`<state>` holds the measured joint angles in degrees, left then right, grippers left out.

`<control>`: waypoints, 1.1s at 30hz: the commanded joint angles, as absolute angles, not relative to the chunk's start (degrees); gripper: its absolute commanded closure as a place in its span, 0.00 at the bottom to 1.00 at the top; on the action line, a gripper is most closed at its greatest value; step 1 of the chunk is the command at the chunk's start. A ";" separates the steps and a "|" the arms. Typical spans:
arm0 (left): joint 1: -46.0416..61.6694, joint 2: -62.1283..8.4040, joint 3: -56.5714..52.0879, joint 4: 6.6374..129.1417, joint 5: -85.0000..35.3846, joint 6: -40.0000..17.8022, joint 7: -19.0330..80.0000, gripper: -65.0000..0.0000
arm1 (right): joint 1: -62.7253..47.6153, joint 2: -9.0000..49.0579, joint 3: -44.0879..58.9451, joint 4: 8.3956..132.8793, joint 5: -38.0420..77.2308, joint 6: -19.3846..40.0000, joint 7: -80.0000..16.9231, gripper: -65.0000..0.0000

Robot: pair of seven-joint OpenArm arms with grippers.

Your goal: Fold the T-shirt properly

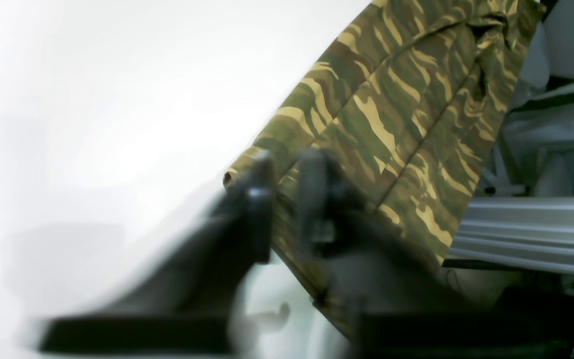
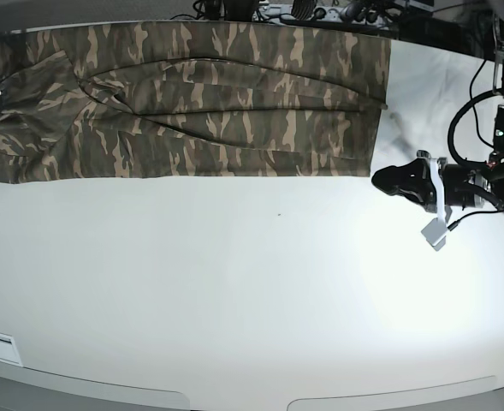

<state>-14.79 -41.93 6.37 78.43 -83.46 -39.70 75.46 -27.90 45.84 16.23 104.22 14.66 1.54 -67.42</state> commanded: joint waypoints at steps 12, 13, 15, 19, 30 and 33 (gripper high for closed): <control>-16.08 -43.03 5.87 87.88 -85.00 -40.00 75.48 1.00 | -27.59 42.65 17.41 120.27 17.87 1.58 -55.18 1.00; -16.05 -43.03 5.87 90.21 -85.00 -40.00 75.48 1.00 | -27.59 42.65 17.41 121.30 18.57 2.46 -55.02 1.00; -16.03 -43.03 5.87 95.22 -85.00 -40.00 75.50 1.00 | -27.59 42.65 17.41 122.58 19.53 3.49 -55.07 1.00; -15.57 -43.00 5.87 102.83 -85.00 -40.00 76.60 1.00 | -27.73 42.30 17.41 123.17 24.25 6.57 -55.09 1.00; -3.73 -43.05 8.67 110.89 -78.54 -40.00 78.00 1.00 | -30.94 39.48 17.41 120.51 33.08 17.02 -57.58 1.00; -1.37 -43.03 11.66 111.02 -76.09 -40.00 78.02 1.00 | -30.94 39.48 17.39 115.87 33.01 16.97 -55.57 1.00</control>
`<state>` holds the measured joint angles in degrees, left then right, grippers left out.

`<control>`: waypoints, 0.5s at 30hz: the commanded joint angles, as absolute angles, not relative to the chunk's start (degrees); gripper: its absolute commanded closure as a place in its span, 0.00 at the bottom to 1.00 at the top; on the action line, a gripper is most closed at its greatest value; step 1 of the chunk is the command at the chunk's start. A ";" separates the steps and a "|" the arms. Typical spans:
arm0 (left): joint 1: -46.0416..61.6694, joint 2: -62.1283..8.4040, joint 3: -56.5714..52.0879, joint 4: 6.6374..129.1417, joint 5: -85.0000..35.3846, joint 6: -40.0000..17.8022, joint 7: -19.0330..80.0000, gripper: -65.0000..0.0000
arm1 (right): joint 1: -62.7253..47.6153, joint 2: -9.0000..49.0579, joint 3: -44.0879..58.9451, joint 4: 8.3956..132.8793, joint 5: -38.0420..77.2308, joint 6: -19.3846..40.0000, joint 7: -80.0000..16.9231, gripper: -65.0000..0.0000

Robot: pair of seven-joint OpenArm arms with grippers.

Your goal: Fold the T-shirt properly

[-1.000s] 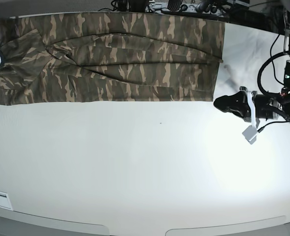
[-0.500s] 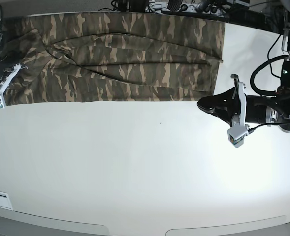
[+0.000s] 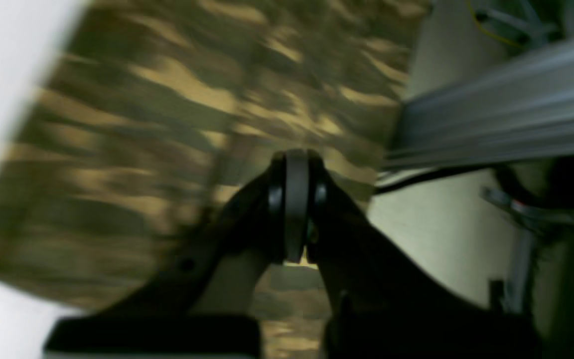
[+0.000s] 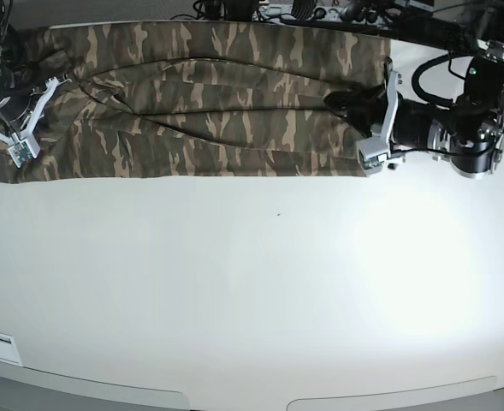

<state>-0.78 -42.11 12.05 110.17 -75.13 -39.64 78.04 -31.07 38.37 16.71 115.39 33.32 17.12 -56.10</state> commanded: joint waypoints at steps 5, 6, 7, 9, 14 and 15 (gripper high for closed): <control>-0.45 -43.00 16.60 111.00 -65.98 -40.00 75.88 1.00 | -29.78 39.35 17.39 106.52 34.41 19.64 -52.99 1.00; -0.43 -43.03 17.21 110.98 -63.99 -40.00 75.00 1.00 | -29.15 39.05 17.39 104.88 35.66 20.62 -53.12 1.00; -0.25 -43.03 17.69 110.98 -61.87 -40.00 73.97 1.00 | -28.53 38.63 17.39 103.37 36.86 21.85 -53.56 1.00; 0.58 -43.03 18.46 110.76 -57.60 -40.00 71.64 1.00 | -27.49 37.43 17.39 100.95 38.48 24.67 -54.02 1.00; 2.09 -43.00 20.64 106.98 -46.13 -40.00 63.81 1.00 | -26.65 35.27 17.39 98.02 38.98 26.96 -54.50 1.00; 2.02 -43.00 20.95 105.67 -44.36 -40.00 61.91 1.00 | -26.65 35.22 17.39 98.02 39.03 27.29 -54.50 1.00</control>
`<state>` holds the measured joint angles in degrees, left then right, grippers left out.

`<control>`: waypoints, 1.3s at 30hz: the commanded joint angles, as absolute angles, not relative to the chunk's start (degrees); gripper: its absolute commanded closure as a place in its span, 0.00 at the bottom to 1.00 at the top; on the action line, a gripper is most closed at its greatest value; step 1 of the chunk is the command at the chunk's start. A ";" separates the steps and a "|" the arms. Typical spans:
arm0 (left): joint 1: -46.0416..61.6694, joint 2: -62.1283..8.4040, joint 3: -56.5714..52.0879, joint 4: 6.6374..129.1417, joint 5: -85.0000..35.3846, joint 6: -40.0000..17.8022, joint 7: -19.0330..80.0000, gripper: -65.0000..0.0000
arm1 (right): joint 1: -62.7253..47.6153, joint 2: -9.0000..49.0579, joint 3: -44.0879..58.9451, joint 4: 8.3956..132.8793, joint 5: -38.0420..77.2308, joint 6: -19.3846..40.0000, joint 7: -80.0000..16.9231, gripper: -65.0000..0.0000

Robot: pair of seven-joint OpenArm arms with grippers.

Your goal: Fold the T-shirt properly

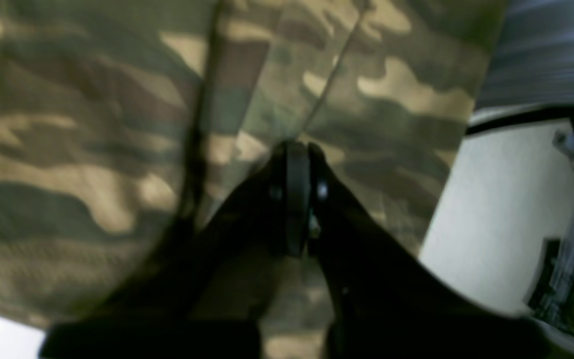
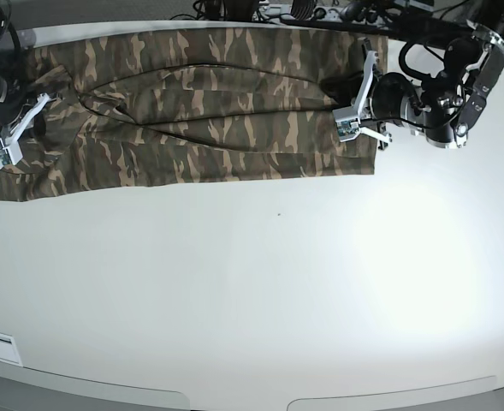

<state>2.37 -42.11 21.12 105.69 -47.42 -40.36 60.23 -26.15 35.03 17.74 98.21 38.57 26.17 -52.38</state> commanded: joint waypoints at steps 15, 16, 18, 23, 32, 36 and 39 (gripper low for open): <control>-6.66 -38.76 20.99 88.18 -36.23 -40.00 50.61 1.00 | -19.00 35.11 17.39 98.02 38.41 24.43 -53.01 1.00; -7.22 -38.70 20.99 88.03 -36.23 -40.00 50.72 1.00 | -18.85 35.03 17.39 98.02 37.47 23.55 -52.62 1.00; -7.97 -38.74 20.99 88.01 -36.69 -40.00 51.94 1.00 | -18.52 34.74 17.39 98.02 35.44 22.02 -52.05 1.00; -8.58 -38.96 20.99 88.73 -41.60 -40.00 61.08 1.00 | -18.39 34.79 17.39 98.02 34.48 22.39 -52.27 1.00; -8.64 -42.15 20.82 92.31 -50.35 -38.74 64.14 1.00 | -16.19 35.14 17.41 98.08 34.48 20.73 -55.81 1.00; -8.62 -43.57 20.78 95.02 -53.58 -38.70 64.20 1.00 | -14.35 35.11 17.41 98.10 34.46 20.80 -56.31 1.00; -8.60 -44.66 20.05 97.23 -55.09 -38.72 64.40 1.00 | -13.08 35.14 17.41 98.15 34.50 20.71 -56.80 1.00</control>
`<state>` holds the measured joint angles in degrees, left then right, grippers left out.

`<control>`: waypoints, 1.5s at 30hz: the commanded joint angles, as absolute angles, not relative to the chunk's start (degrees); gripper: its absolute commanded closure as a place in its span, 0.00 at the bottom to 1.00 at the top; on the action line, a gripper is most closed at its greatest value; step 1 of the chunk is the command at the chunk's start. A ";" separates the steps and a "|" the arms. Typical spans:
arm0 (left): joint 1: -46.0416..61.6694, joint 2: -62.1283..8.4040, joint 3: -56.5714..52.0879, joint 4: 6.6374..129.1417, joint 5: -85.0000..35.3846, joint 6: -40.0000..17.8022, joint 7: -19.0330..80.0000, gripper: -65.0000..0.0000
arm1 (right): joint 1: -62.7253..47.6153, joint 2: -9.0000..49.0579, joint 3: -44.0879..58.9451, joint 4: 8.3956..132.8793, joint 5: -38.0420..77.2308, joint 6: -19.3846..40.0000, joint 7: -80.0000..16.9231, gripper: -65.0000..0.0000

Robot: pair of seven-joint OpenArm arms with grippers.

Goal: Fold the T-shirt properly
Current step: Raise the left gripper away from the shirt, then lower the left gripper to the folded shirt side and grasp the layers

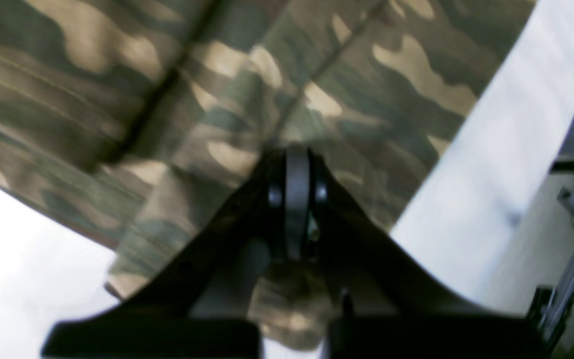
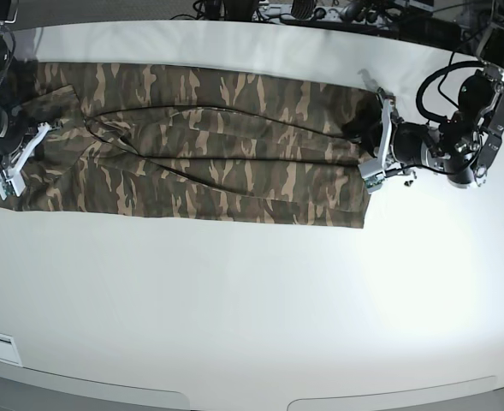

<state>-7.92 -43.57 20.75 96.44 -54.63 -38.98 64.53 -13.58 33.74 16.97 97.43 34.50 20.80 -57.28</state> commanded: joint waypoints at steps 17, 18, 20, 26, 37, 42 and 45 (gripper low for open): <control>-5.85 -45.10 -6.85 93.67 -60.77 -27.46 63.20 1.00 | -12.51 35.09 17.41 98.19 34.61 20.27 -58.19 1.00; -5.39 -44.29 -9.06 91.31 -60.99 -26.63 63.16 1.00 | -12.51 35.09 17.41 98.19 34.70 20.29 -58.17 1.00; -4.84 -41.98 -13.91 85.84 -62.50 -25.39 63.68 1.00 | -12.51 35.07 17.41 98.19 34.74 20.25 -58.13 1.00; -4.78 -40.93 -17.63 73.97 -75.55 -28.73 67.85 1.00 | -12.53 35.03 17.41 98.19 37.80 19.09 -58.37 1.00; -4.78 -40.91 -11.68 73.49 -78.13 -29.28 73.58 0.47 | -12.51 34.96 17.41 98.19 38.00 20.34 -58.30 1.00; -4.80 -40.16 -8.51 73.49 -78.35 -28.88 73.56 0.47 | -12.51 34.96 17.41 98.19 37.98 20.34 -58.30 1.00; -4.80 -38.63 -8.25 73.49 -78.30 -28.88 73.56 0.47 | -12.51 34.96 17.41 98.19 38.20 20.34 -58.28 1.00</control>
